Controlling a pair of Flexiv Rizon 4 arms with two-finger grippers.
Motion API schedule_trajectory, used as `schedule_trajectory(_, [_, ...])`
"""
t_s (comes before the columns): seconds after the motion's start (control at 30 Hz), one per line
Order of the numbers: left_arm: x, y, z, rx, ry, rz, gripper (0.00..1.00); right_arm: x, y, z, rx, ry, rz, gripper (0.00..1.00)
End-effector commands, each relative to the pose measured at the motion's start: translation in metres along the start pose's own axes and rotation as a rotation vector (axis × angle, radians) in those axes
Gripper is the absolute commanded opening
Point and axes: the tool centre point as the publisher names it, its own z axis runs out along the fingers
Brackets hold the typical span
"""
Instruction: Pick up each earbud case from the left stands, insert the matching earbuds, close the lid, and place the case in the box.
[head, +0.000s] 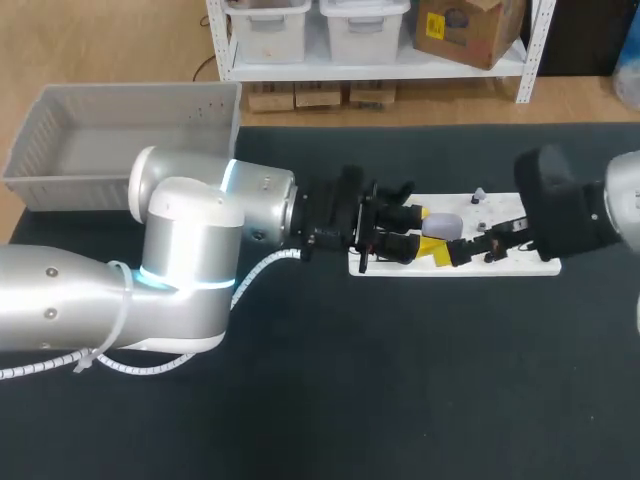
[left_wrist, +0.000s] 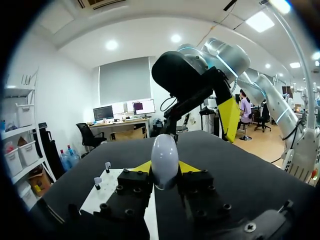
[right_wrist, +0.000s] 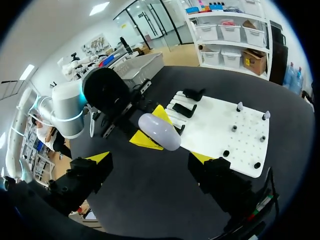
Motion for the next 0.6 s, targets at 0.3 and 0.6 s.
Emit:
schedule_trajectory(0.3, [0.001, -0.001, 0.0, -0.005, -0.002, 0.002, 0.0, -0.008, -0.017, 0.011, -0.099, -0.009, 0.042, 1.0])
schedule_trajectory(0.6, [0.001, -0.001, 0.0, -0.005, -0.002, 0.002, 0.0, -0.011, -0.027, 0.01, -0.063, -0.036, 0.089, 1.0])
